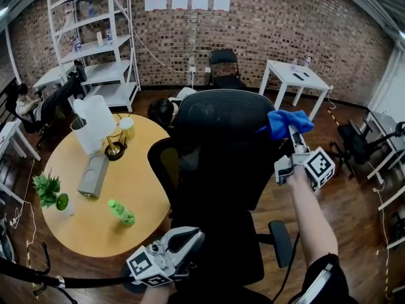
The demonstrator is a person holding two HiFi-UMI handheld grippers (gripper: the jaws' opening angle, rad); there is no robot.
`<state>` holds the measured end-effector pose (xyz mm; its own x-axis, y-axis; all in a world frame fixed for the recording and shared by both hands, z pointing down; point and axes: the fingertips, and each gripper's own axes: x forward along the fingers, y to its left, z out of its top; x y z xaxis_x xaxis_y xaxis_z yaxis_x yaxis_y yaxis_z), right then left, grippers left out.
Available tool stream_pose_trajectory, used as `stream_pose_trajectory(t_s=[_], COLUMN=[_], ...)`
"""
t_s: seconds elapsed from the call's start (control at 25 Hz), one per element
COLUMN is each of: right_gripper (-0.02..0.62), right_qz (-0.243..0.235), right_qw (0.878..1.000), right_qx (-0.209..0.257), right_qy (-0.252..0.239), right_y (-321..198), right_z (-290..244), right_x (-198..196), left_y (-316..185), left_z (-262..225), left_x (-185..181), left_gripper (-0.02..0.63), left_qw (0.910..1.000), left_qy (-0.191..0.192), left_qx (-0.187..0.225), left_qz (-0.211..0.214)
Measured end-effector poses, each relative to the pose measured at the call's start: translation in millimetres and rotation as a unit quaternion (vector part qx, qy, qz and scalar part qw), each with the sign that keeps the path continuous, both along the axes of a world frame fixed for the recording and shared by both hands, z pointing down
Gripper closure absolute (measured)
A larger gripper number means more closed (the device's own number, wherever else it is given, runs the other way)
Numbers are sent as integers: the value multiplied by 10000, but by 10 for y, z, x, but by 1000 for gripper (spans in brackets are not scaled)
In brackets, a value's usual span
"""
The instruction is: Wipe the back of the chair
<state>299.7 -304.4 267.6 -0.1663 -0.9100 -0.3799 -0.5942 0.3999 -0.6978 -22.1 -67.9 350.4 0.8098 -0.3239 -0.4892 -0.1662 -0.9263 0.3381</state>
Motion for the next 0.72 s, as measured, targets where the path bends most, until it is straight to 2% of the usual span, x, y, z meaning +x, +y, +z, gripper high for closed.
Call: stream_pose_trajectory(t_s=[0.08, 0.16, 0.24, 0.28, 0.36, 0.44, 0.72], right_gripper=[541, 541, 541, 541, 541, 541, 541], right_qz=[561, 1226, 1635, 1660, 1437, 1008, -408], right_qw=[9982, 9912, 9833, 9813, 9797, 9802, 9761], right_qx=[53, 126, 126, 137, 100, 19, -385], right_qy=[211, 486, 786, 969, 1397, 1707, 2098], right_y=[164, 345, 452, 454, 359, 187, -254], right_z=[-66, -172, -238, -246, -193, -79, 370], right_x=[295, 513, 522, 437, 142, -230, -1291], left_y=[12, 21, 28, 31, 33, 35, 73], left_z=[-12, -32, -44, -44, -45, -50, -66], left_x=[22, 31, 20, 7, -27, -69, -257], left_gripper=[614, 614, 614, 614, 614, 614, 614], left_qw=[10000, 9999, 9999, 9999, 10000, 10000, 9995], left_qy=[13, 13, 10, 5, -7, -18, -93], left_qx=[17, 30, 28, 27, 31, 28, 3], left_qz=[89, 135, 132, 118, 75, 11, -316])
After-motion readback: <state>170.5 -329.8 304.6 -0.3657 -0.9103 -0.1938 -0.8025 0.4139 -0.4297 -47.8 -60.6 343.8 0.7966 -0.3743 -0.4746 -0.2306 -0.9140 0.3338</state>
